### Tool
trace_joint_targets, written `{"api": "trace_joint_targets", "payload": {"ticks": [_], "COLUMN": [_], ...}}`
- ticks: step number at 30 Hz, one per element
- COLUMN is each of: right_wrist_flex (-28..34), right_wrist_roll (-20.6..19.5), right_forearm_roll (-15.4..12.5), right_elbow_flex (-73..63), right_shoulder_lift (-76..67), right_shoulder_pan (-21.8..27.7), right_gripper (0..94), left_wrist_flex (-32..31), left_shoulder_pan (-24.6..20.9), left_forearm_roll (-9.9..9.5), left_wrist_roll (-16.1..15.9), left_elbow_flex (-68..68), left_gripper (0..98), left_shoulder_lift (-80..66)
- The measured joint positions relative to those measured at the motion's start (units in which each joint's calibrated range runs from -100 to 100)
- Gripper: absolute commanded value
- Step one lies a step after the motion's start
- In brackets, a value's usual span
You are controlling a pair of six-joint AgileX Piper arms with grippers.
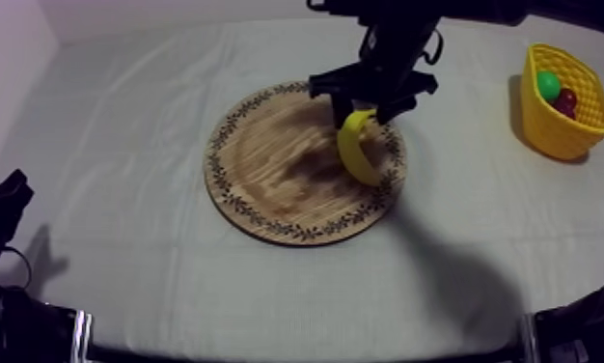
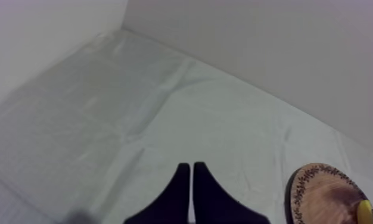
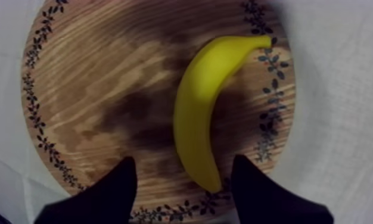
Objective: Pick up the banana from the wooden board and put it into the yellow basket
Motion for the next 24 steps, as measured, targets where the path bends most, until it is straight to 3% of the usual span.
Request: {"api": "trace_joint_targets", "payload": {"ticks": [9, 24], "right_wrist_flex": [-0.9, -1.1], "right_wrist_roll": [-1.6, -3.5], "right_forearm_roll": [1.3, 3.0], "right_elbow_flex": [-2.0, -5.9], "right_shoulder_lift": [7.1, 15.4], "right_shoulder_pan": [-0.6, -1.1], "right_gripper": [51.2, 43.2], "left_wrist_flex": [0.0, 0.0], "left_shoulder_pan": [0.0, 0.0], "left_forearm_roll": [0.00, 0.00], "left_wrist_roll": [0.0, 0.0], "left_elbow_flex": [0.0, 0.0], "left_gripper": [0.1, 0.1], "left_shoulder_lift": [0.0, 0.0]}}
